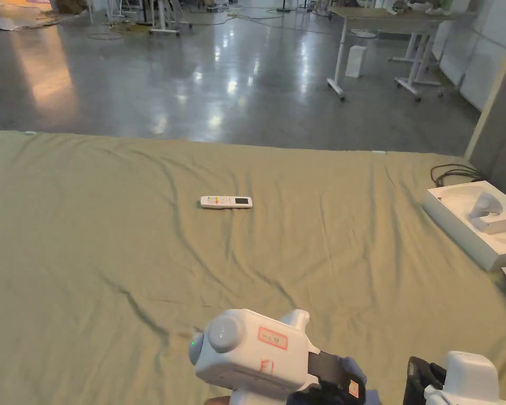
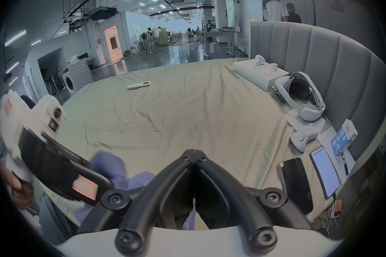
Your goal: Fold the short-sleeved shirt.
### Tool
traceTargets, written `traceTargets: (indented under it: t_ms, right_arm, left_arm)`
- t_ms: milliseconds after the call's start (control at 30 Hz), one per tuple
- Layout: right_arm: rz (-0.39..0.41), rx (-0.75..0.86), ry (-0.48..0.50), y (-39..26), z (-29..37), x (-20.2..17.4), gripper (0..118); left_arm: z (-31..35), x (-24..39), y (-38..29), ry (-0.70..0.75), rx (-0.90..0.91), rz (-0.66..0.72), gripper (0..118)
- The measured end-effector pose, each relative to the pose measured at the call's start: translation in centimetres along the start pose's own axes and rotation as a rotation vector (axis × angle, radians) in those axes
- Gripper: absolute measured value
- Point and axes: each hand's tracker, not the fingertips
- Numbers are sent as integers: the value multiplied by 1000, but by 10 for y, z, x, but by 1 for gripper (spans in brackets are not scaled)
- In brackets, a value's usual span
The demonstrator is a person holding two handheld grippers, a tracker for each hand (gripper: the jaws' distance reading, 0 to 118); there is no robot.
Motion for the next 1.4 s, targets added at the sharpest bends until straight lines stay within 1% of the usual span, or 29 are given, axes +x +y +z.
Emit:
traceTargets:
  t_ms: [67,133,200,267,333,467,500,567,600,633,733,800,900,1033,1133,1233,1333,1400]
  right_arm:
    - [-6,6,-11,1,3,3,0]
    - [-10,16,-22,2,6,7,0]
    - [-17,22,-31,3,10,11,0]
    - [-24,28,-41,5,13,15,0]
    - [-31,31,-49,5,15,20,0]
    - [-33,29,-64,5,20,26,0]
    - [-30,28,-67,4,21,27,0]
    - [-26,22,-71,4,22,29,0]
    - [-25,21,-71,3,23,30,0]
    - [-23,21,-73,3,23,30,0]
    - [-18,22,-76,4,25,29,0]
    - [-14,25,-71,7,26,27,0]
    - [-3,41,-60,11,30,19,0]
    - [14,62,-29,18,31,7,0]
    - [29,81,-11,21,32,-4,0]
    - [40,99,9,23,33,-13,0]
    - [47,102,32,25,31,-22,0]
    - [52,112,43,25,29,-28,0]
  left_arm:
    - [-21,-5,-2,58,-22,20,4]
    - [-36,-10,-5,42,-28,27,4]
    - [-52,-12,-8,77,-37,35,4]
    - [-62,-18,-8,138,-46,29,4]
    - [-71,-23,-7,137,-39,39,4]
    - [-82,-28,-7,208,-31,59,5]
    - [-81,-29,-4,199,-29,60,12]
    - [-77,-27,-5,177,-12,70,30]
    - [-74,-23,-5,158,-4,67,36]
    - [-70,-19,-3,157,2,63,36]
    - [-54,-3,-3,203,57,-20,39]
    - [-37,3,-2,208,99,-39,39]
    - [-2,17,-7,214,219,-144,39]
    - [45,39,-20,313,367,-371,39]
    - [76,48,-35,449,495,-471,39]
    - [104,43,-54,504,650,-535,39]
    - [123,29,-66,574,702,-528,39]
    - [135,20,-71,585,732,-510,38]
